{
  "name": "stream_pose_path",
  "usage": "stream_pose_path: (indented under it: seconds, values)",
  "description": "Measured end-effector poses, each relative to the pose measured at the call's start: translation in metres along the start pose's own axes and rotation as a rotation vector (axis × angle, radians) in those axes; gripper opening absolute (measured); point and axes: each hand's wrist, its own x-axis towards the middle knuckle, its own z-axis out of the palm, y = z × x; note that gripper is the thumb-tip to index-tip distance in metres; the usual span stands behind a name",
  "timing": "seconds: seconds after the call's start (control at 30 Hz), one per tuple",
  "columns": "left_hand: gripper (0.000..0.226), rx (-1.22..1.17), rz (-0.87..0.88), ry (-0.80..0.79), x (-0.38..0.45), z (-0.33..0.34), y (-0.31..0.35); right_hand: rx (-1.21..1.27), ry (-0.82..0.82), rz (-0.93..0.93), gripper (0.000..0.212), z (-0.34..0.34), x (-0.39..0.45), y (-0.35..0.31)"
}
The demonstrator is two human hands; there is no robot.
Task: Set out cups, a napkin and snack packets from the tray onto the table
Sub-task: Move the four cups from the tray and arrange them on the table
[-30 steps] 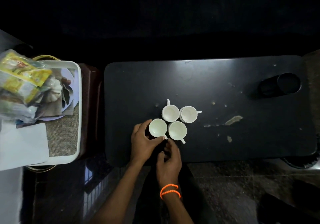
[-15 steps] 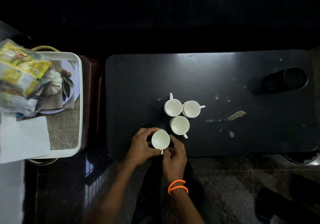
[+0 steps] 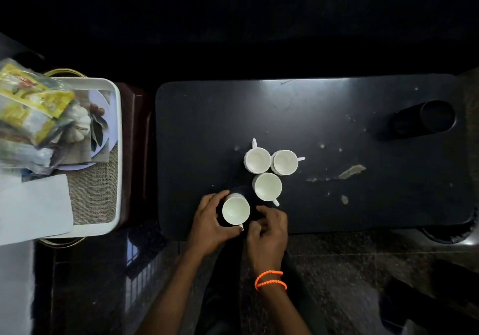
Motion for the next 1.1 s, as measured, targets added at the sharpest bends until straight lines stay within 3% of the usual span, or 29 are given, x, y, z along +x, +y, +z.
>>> stream_pose_path:
  seconds: [0.07, 0.2, 0.37, 0.57, 1.1]
  values:
    - [0.092, 0.056, 0.006, 0.06, 0.0, -0.001, 0.006, -0.016, 0.102, -0.035, 0.038, -0.011, 0.007, -0.002]
    - [0.069, 0.053, 0.082, 0.212, 0.002, 0.007, 0.038, -0.003, 0.173, -0.053, 0.039, -0.027, 0.037, -0.005]
    - [0.077, 0.41, 0.173, 0.036, 0.028, 0.027, 0.065, 0.008, 0.023, -0.072, 0.041, -0.028, 0.07, 0.001]
    - [0.048, 0.528, 0.226, 0.059, 0.046, 0.039, 0.07, 0.092, -0.085, 0.04, 0.041, -0.027, 0.082, 0.007]
    - [0.062, 0.572, 0.382, -0.132, 0.023, 0.096, 0.081, 0.076, 0.086, 0.114, 0.034, -0.091, 0.065, 0.048]
